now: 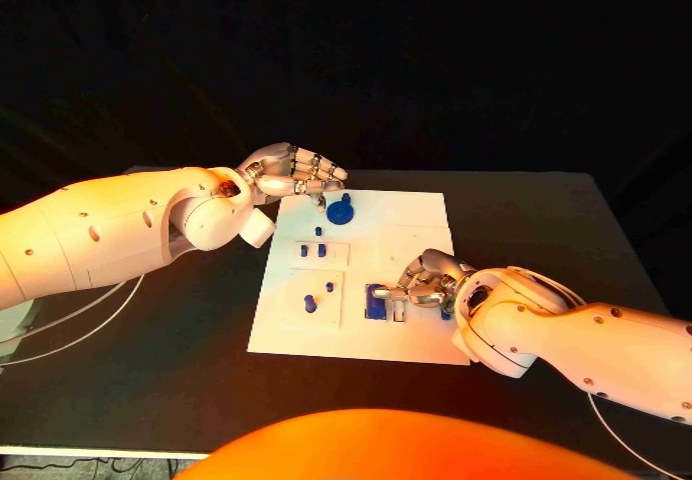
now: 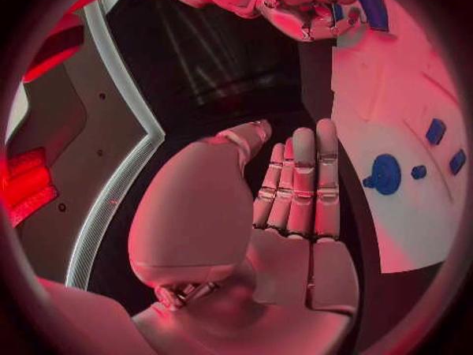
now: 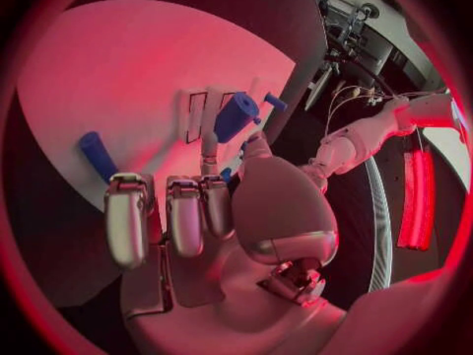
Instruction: Assemble the parts on the task board
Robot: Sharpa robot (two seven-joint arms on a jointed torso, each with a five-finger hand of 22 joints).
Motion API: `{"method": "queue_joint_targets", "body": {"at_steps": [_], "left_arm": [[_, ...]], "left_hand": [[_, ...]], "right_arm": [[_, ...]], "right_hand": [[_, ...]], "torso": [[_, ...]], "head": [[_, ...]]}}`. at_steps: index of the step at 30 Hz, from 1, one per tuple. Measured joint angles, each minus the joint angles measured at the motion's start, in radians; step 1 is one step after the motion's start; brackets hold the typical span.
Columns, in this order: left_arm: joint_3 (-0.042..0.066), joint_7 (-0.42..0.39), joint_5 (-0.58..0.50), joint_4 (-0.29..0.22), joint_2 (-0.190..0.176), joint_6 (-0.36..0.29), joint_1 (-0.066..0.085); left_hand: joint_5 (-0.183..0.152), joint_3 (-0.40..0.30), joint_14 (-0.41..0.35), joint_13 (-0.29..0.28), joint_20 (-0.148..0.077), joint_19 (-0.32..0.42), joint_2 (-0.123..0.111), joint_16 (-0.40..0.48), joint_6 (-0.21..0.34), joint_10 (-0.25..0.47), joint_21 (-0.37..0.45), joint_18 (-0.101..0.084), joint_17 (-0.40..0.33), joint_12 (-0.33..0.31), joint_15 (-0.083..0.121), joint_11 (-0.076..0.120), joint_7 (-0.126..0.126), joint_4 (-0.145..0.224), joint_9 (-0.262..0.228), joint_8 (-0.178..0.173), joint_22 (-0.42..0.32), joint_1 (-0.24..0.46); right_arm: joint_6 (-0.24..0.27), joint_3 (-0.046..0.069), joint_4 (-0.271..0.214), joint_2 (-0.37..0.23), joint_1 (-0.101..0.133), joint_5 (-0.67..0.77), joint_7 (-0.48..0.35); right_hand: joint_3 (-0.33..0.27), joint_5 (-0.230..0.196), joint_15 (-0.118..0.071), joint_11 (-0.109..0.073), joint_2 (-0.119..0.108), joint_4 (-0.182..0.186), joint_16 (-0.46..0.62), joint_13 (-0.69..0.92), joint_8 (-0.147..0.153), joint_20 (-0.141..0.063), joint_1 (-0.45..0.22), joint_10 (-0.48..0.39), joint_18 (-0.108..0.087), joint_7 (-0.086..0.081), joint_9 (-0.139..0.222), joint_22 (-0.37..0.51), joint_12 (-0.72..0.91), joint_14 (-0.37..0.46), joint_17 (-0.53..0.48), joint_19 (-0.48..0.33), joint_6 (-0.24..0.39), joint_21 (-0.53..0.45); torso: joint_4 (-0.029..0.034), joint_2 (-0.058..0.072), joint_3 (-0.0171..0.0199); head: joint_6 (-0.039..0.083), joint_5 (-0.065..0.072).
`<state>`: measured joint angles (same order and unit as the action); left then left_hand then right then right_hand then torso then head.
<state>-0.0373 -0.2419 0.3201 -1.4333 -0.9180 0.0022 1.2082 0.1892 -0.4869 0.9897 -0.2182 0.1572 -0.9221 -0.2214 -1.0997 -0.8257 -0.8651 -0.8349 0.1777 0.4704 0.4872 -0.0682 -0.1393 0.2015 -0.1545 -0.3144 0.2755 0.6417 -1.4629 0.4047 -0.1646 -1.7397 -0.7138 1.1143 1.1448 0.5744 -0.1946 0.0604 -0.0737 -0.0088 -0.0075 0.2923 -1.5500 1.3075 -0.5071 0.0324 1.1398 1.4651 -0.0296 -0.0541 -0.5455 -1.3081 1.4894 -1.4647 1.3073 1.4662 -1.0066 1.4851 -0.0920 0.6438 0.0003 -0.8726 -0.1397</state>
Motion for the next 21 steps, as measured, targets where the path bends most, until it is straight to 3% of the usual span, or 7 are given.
{"method": "queue_joint_targets", "body": {"at_steps": [2,11,21], "left_arm": [[0.0,0.0,0.0,0.0,-0.001,0.0,0.0],[0.0,0.0,0.0,0.0,-0.004,0.0,0.0],[0.0,0.0,0.0,-0.001,-0.004,0.0,0.0]], "left_hand": [[0.0,0.0,0.0,0.0,0.0,0.0,0.0,0.0,0.0,0.0,0.0,0.0,0.0,0.0,0.0,0.0,0.0,0.0,0.0,0.0,0.0,0.0],[0.0,0.0,0.0,0.0,0.0,0.0,0.0,0.0,0.0,0.0,0.0,0.0,0.0,0.0,0.0,0.0,0.0,0.0,0.0,0.0,0.0,0.0],[0.0,0.0,0.0,0.001,0.0,0.0,0.0,0.0,0.0,0.0,0.0,0.0,0.0,0.004,0.0,0.0,0.0,0.0,0.0,0.004,-0.001,0.0]], "right_arm": [[0.006,0.0,-0.012,-0.014,0.0,0.0,-0.015],[-0.004,0.001,-0.059,-0.048,0.0,-0.004,-0.108],[-0.043,0.001,-0.035,-0.024,-0.009,-0.001,-0.124]], "right_hand": [[-0.002,0.0,-0.002,-0.002,0.012,-0.002,0.0,0.0,-0.003,0.0,0.019,0.002,0.0,0.002,0.0,0.0,0.0,-0.002,0.0,0.0,0.002,0.0],[-0.01,0.0,-0.004,-0.004,-0.007,-0.01,0.0,0.0,-0.012,-0.007,0.122,0.004,0.0,0.001,0.001,0.0,0.0,-0.004,0.001,0.0,0.007,0.0],[0.004,0.0,-0.004,-0.004,-0.002,-0.006,0.0,0.0,-0.016,-0.007,0.146,0.004,0.0,0.001,0.004,0.0,0.0,-0.004,0.001,0.0,0.013,0.0]], "torso": [[-0.0006,0.0,0.0],[-0.0015,-0.001,0.0],[0.0004,-0.001,-0.0007]], "head": [[0.0,-0.001],[0.0,-0.004],[0.0,-0.003]]}}
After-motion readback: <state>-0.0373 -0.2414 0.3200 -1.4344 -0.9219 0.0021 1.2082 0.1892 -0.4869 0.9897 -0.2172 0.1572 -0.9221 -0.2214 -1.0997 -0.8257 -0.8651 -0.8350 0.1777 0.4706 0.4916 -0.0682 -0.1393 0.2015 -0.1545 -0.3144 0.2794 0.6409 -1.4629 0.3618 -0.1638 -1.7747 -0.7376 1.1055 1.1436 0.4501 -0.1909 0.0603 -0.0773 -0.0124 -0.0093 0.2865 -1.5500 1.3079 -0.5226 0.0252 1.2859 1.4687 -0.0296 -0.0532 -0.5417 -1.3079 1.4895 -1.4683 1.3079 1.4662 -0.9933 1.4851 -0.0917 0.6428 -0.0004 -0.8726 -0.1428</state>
